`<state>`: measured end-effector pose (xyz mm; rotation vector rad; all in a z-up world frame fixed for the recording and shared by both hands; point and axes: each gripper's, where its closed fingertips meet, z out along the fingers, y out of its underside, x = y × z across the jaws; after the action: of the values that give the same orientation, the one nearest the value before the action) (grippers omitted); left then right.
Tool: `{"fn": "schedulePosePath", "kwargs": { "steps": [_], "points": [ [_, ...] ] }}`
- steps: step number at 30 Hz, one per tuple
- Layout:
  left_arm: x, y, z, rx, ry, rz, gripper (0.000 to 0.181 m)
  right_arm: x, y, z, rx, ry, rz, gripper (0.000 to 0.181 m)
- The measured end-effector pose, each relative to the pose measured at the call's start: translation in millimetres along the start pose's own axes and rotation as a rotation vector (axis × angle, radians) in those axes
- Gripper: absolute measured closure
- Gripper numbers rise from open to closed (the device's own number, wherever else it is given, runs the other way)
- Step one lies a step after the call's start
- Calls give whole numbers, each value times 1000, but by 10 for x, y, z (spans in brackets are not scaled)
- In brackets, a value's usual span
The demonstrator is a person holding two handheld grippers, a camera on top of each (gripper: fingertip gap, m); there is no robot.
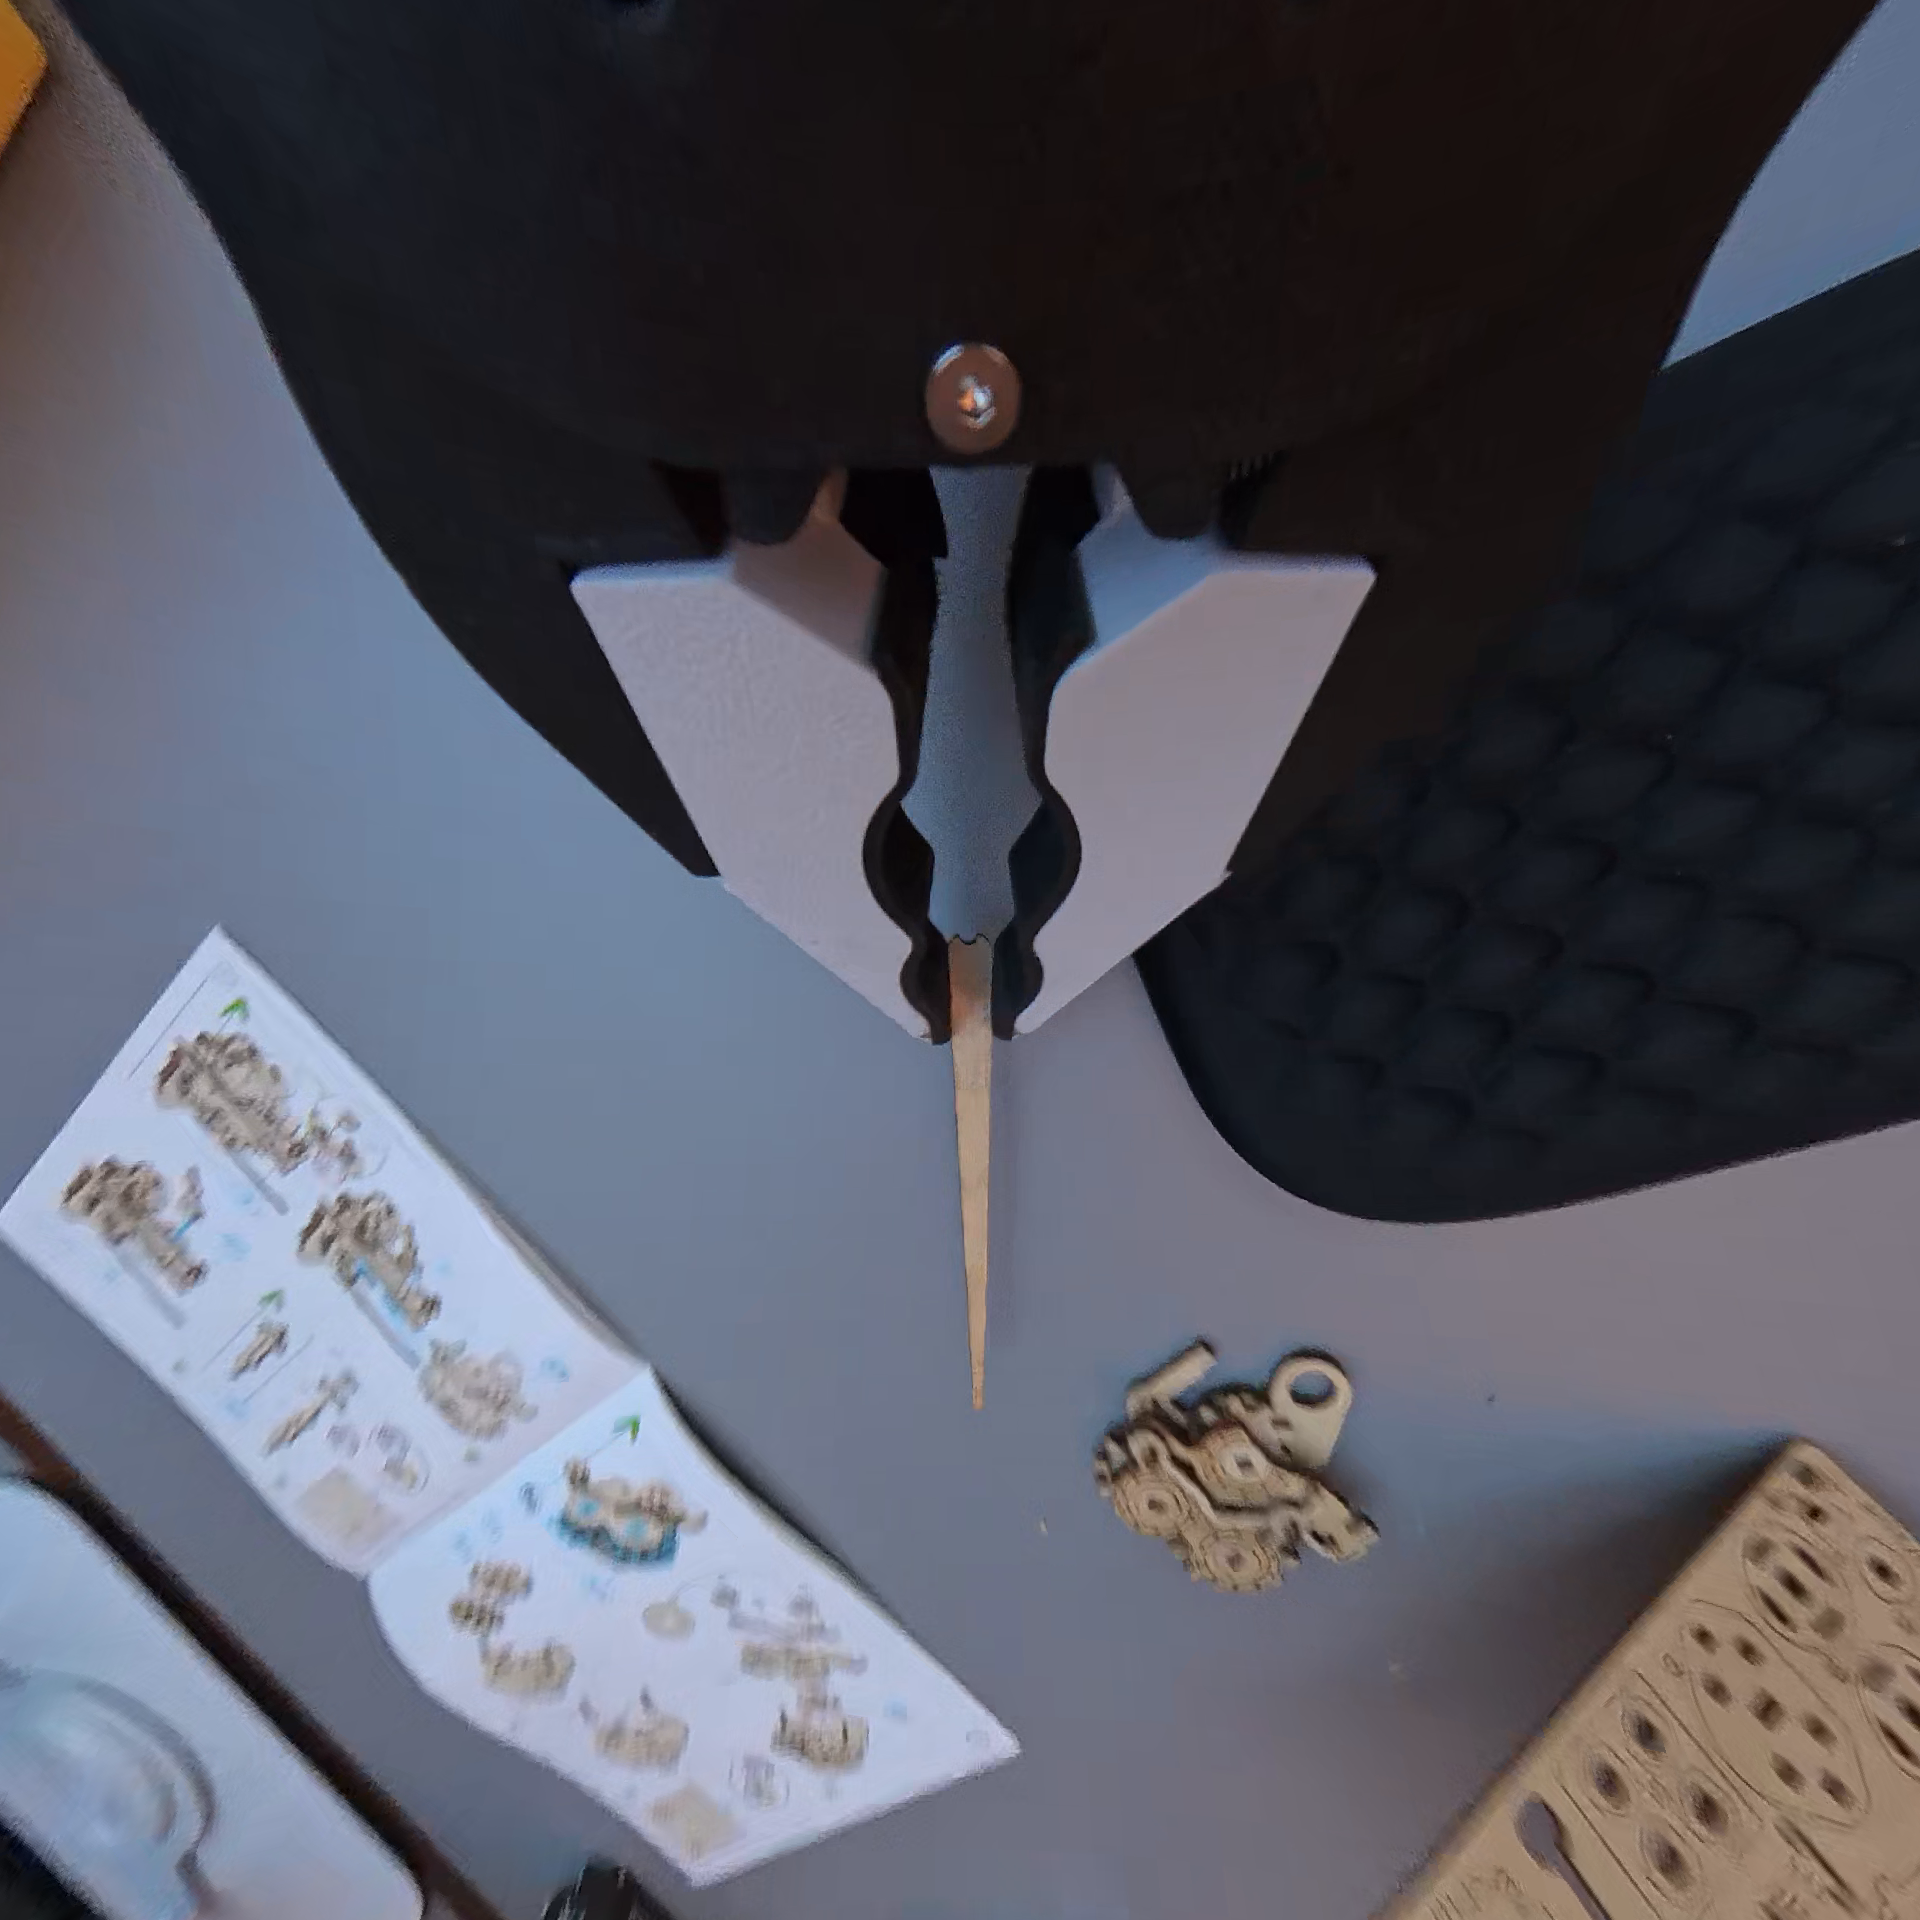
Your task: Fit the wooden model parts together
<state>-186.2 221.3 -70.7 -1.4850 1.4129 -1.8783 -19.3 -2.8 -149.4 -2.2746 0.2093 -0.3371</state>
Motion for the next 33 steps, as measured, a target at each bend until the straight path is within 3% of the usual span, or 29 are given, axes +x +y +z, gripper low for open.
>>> {"fn": "schedulePosePath", "kwargs": {
  "steps": [1,3,5,9,12,17,33],
  "points": [
    [-10,6,-5,1,-11,-11,180,-86,-207,-116,92,-29,-32,175],
    [-26,5,-2,8,-43,-20,180,-366,-718,-416,272,-113,-59,174],
    [-1,3,26,8,-69,5,180,-871,-1195,-685,386,-320,-59,174],
    [154,-27,83,3,-93,112,180,-1469,-1629,-713,331,-553,-18,175],
    [236,-37,88,4,-128,198,180,-1672,-1684,-613,184,-725,85,175],
    [339,-58,77,24,-159,285,180,-1722,-1630,-468,45,-737,153,175],
    [418,-45,100,36,-173,352,180,-1734,-1610,-414,-10,-831,291,175]
  ]
}}
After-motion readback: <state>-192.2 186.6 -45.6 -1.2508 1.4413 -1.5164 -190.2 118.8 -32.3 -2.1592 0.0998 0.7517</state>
